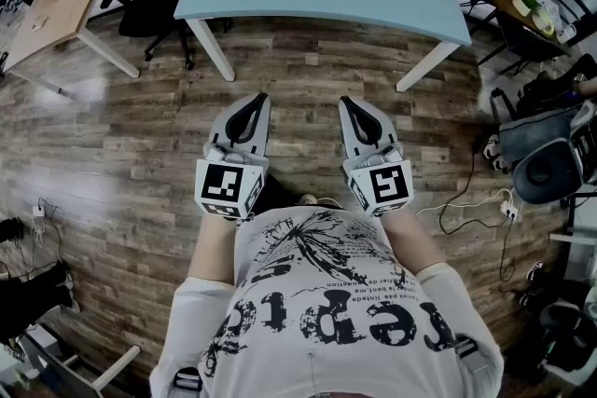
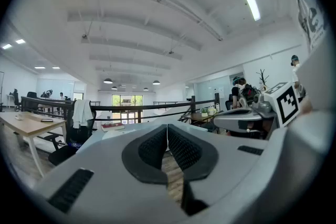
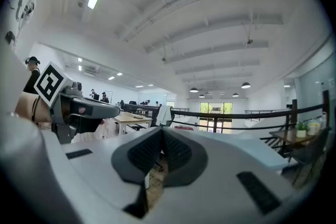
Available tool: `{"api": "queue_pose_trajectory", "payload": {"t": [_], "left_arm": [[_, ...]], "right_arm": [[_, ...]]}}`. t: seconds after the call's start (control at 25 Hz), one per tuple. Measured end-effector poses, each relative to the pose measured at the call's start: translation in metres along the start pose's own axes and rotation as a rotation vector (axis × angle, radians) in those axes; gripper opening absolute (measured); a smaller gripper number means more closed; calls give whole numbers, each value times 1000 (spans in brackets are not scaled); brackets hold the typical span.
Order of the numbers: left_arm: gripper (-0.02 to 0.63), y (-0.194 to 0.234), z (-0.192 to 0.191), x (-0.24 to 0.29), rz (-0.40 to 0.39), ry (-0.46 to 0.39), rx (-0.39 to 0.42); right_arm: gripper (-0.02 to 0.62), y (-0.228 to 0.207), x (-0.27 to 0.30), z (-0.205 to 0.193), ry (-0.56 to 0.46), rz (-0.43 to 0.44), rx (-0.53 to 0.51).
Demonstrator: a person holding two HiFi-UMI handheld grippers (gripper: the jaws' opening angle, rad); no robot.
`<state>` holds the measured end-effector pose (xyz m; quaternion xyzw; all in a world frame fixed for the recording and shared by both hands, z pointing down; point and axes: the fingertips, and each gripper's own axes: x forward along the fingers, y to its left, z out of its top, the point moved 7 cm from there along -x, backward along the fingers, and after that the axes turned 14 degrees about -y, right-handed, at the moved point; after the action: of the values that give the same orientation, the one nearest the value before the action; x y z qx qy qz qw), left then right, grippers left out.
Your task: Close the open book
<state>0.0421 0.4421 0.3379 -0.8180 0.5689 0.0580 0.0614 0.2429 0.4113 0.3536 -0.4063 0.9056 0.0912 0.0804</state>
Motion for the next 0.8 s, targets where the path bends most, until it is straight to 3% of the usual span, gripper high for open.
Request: {"api": "queue_pose_trajectory", "payload": {"t": [0.36,0.8], "left_arm": [[20,0,-6,4,-2,8,-5],[20,23,-21,28,29,48,0]], "right_arm": [[9,-4,-3,-7,20,-1,4],[11,-32,24,-30,39,-83,48]]}}
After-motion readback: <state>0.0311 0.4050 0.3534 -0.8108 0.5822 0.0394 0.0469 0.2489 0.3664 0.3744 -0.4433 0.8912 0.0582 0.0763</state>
